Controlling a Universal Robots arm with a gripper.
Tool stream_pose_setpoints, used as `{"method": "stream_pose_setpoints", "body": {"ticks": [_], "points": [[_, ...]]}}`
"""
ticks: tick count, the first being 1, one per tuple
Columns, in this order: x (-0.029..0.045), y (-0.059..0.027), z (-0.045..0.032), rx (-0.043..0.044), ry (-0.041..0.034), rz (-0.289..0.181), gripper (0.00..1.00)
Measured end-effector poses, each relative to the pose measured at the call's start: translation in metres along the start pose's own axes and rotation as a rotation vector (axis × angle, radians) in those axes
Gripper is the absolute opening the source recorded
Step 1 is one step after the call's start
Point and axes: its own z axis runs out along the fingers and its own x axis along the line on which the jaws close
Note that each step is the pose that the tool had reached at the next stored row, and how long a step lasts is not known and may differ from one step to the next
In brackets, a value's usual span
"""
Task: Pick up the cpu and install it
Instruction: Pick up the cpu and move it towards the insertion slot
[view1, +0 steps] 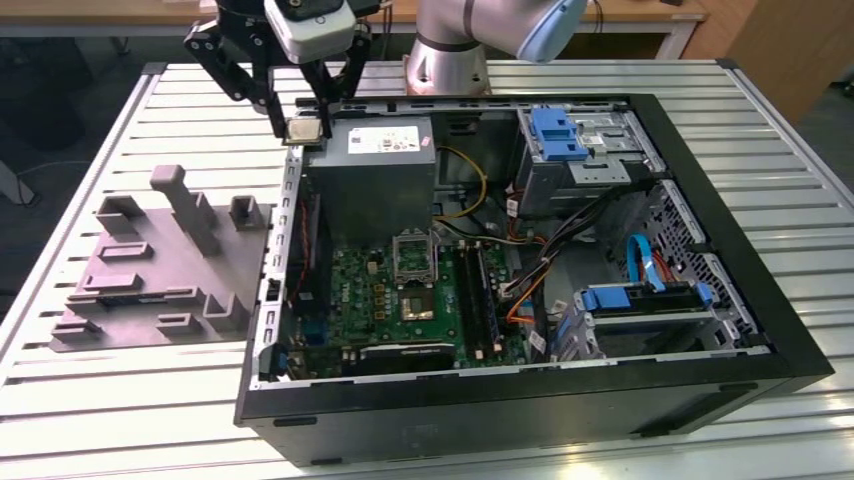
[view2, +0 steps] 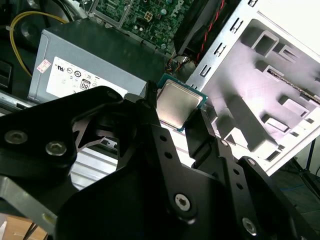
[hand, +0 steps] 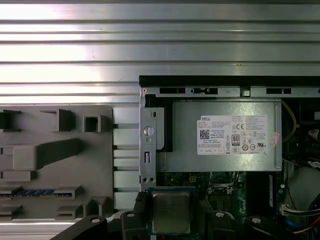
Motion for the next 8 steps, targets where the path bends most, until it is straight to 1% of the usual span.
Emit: {"method": "stream_pose_setpoints", "body": {"ticks": [8], "points": [[-0.0002,-0.0033,0.0,0.0,0.0,0.0,0.47]]}}
